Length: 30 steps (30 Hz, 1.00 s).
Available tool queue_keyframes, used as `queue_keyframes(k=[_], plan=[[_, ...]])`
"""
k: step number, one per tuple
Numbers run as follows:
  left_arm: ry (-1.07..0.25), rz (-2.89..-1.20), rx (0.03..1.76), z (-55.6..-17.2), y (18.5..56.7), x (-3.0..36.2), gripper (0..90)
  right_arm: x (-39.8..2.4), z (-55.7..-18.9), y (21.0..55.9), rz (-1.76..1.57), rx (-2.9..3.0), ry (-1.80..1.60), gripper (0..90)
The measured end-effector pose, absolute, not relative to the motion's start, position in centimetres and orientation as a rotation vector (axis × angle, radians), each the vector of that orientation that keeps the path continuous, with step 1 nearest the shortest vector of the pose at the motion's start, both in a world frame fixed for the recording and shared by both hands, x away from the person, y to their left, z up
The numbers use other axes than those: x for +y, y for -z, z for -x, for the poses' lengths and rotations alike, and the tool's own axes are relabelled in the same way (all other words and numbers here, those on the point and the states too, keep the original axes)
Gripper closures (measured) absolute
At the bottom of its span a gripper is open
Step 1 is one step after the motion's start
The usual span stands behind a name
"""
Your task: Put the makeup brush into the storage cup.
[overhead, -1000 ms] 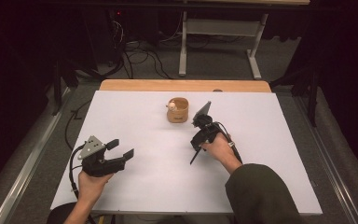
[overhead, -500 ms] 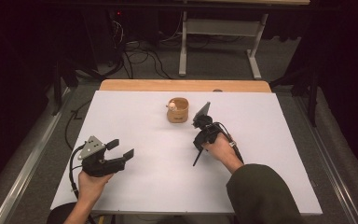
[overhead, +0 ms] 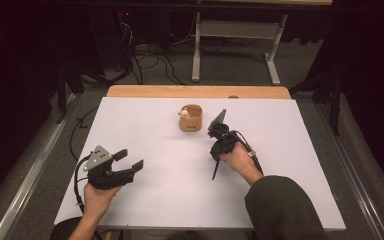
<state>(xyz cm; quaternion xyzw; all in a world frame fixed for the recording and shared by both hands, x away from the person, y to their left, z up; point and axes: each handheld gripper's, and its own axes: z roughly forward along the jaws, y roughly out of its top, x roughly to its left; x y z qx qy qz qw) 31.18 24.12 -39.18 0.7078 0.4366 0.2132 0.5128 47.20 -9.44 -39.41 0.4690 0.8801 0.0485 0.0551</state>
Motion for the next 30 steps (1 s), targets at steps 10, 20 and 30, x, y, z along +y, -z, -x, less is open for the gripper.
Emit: queue_keyframes(k=[10, 20, 30], plan=[[-0.512, -1.703, 1.050, -31.2, 39.2, 24.1, 27.2, -10.1, -47.3, 39.3, -1.410, 2.690, -0.157, 69.0], [-0.512, -1.702, 1.051, -31.1, 39.2, 24.1, 27.2, -10.7, -47.4, 39.3, -1.412, 2.701, -0.165, 77.4], [-0.510, -1.708, 1.049, -31.2, 39.2, 24.1, 27.2, -11.3, -47.5, 39.3, -1.397, 2.724, -0.181, 84.0]])
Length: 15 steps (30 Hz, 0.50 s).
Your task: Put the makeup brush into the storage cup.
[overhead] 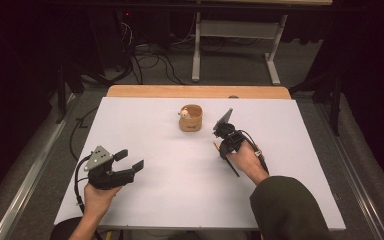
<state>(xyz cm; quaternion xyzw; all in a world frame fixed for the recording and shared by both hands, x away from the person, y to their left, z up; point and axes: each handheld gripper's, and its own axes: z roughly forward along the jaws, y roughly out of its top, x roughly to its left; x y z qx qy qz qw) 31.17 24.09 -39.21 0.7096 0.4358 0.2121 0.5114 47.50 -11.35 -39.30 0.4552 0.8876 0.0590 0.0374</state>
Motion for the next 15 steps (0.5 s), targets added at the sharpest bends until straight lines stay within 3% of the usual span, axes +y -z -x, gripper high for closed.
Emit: queue_keyframes(k=[15], plan=[[-0.511, -1.711, 1.050, -31.18, 39.25, 24.01, 27.3, -11.63, -47.30, 39.27, -1.380, 2.736, -0.218, 84.6]])
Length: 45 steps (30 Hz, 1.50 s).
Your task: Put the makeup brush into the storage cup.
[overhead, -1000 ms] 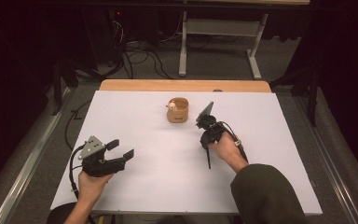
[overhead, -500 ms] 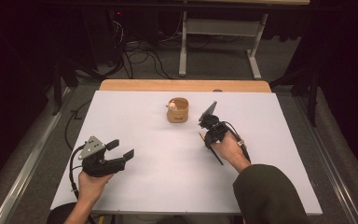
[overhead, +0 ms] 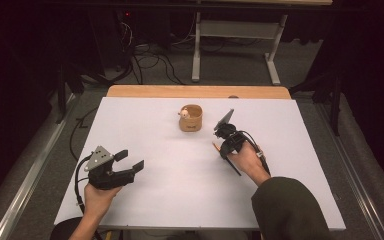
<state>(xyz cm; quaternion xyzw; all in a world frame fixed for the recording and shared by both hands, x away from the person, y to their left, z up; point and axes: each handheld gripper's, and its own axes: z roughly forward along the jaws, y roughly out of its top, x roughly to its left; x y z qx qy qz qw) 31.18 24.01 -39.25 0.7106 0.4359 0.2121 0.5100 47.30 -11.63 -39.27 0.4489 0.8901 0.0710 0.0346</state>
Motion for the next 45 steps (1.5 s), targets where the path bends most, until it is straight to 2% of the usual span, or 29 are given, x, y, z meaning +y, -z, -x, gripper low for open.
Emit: queue_keyframes(k=[20, 45], plan=[[-0.511, -1.710, 1.053, -31.2, 39.3, 24.1, 27.3, -12.4, -47.0, 39.2, -1.327, 2.751, -0.306, 84.8], [-0.507, -1.710, 1.053, -31.2, 39.3, 24.0, 27.3, -13.5, -45.4, 37.2, -1.296, 2.732, -0.494, 84.8]])
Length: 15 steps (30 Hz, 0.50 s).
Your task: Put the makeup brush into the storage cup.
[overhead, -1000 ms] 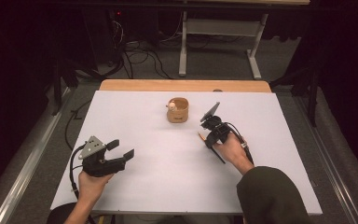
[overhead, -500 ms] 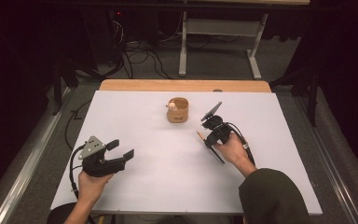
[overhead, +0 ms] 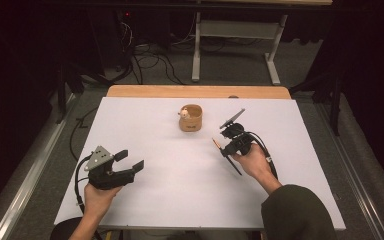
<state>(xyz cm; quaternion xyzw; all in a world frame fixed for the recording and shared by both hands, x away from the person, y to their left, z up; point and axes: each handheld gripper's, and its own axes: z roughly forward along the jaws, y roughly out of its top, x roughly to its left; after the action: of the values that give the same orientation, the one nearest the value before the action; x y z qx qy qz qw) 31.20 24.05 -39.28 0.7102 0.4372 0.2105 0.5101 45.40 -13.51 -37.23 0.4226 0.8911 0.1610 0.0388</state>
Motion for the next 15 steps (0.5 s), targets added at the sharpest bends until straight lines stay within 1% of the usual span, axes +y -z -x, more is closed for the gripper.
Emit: queue_keyframes(k=[15], plan=[[-0.501, -1.706, 1.054, -31.2, 39.3, 24.0, 27.2, -14.9, -44.0, 36.4, -1.298, 2.707, -0.625, 84.8]])
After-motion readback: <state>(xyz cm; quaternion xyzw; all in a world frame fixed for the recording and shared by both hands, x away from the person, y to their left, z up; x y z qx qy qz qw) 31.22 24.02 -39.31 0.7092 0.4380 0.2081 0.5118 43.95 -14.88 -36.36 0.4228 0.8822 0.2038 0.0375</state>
